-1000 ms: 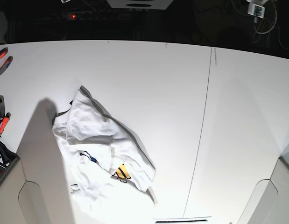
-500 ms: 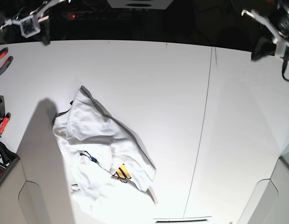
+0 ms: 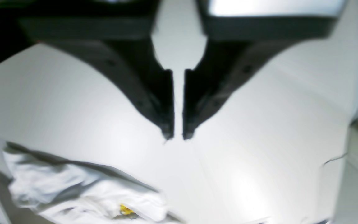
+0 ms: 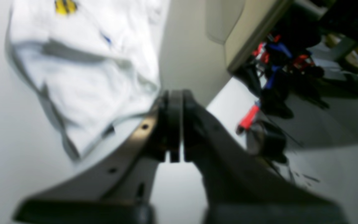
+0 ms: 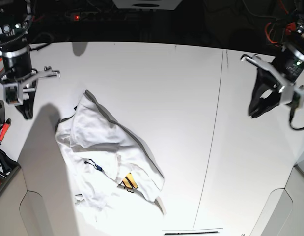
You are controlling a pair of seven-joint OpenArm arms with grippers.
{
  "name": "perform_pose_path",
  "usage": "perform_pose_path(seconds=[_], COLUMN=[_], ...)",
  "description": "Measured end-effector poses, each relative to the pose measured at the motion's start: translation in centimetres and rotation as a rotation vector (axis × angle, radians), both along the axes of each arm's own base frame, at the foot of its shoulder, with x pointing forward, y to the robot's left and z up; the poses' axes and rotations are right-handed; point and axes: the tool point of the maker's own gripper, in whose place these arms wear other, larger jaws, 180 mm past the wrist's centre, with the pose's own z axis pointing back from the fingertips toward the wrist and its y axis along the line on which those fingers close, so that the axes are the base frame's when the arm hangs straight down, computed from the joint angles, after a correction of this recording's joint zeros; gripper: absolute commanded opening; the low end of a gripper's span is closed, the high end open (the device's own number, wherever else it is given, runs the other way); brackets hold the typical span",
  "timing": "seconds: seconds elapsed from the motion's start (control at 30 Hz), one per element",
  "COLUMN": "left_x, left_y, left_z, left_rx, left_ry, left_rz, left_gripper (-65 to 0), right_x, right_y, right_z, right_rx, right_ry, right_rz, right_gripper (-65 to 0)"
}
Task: Layout the t-shirt on the table in an organized manner, then fold the t-shirt properly
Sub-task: 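Raise both arms from rest toward the crumpled white t-shirt, then lower the right gripper onto the shirt and pinch the fabric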
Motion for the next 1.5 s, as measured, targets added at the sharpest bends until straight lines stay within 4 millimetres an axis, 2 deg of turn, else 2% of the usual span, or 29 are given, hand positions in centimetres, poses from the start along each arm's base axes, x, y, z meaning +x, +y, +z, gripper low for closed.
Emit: perform_pose_path(seconds=[0.07,0.13,0.23,0.3,0.5,0.6,0.7,0.8,0.93,1.0,1.1,1.2,1.27,1.37,1.5], left_x=[0.8,1.7,2.8,3.2,5.6,6.4,6.6,6.6,6.6,6.6,6.7,6.8,6.8,6.8,6.8], left_y=[-1.3,-2.1,-3.3,-3.7,-2.8,-1.9,-1.8,-1.5,-1.5,-1.5,-1.5,-1.5,-1.5,-1.4,-1.4], left_z=[-0.4,-0.9,-2.1,-3.4,-6.4,-7.0,-7.2,-7.4,-7.5,-7.4,-7.4,-7.3,-7.2,-7.2,-7.3], left_rx=[-0.005,0.014,0.007,-0.007,-0.008,-0.001,-0.001,0.002,0.002,0.001,0.002,0.003,0.003,0.004,0.003], left_ry=[-0.006,-0.015,-0.004,0.021,0.076,0.086,0.090,0.098,0.102,0.101,0.099,0.094,0.093,0.093,0.095], left_rz=[-0.019,-0.025,-0.046,-0.051,-0.023,-0.001,0.004,0.026,0.026,0.027,0.027,0.027,0.027,0.027,0.028], left_gripper=[-52.2,-52.2,-49.6,-46.9,-45.1,-45.1,-45.1,-45.2,-45.1,-45.2,-45.2,-45.2,-45.2,-45.2,-45.2], right_x=[1.2,2.2,3.8,5.1,9.1,10.7,12.5,14.4,17.2,18.3,19.0,18.9,18.6,18.0,16.3], right_y=[0.2,0.3,0.5,1.3,6.9,10.5,12.7,13.2,14.1,14.8,15.6,15.5,15.2,15.3,17.2], right_z=[-0.2,-0.6,-1.5,-2.6,-8.6,-10.1,-10.0,-9.4,-8.2,-8.3,-9.1,-9.4,-9.6,-8.6,-8.1], right_rx=[0.023,0.017,0.024,0.019,-0.085,-0.179,-0.267,-0.326,-0.319,-0.314,-0.309,-0.311,-0.316,-0.312,-0.291], right_ry=[-0.001,-0.002,0.002,0.031,0.189,0.219,0.195,0.173,0.158,0.180,0.226,0.239,0.259,0.235,0.207], right_rz=[-0.044,-0.075,-0.097,-0.051,0.180,0.300,0.349,0.343,0.335,0.347,0.373,0.369,0.355,0.329,0.372], right_gripper=[-41.7,-35.5,-35.3,-35.2,-30.7,-30.7,-30.7,-30.7,-30.7,-30.7,-30.7,-30.7,-30.7,-30.7,-30.7])
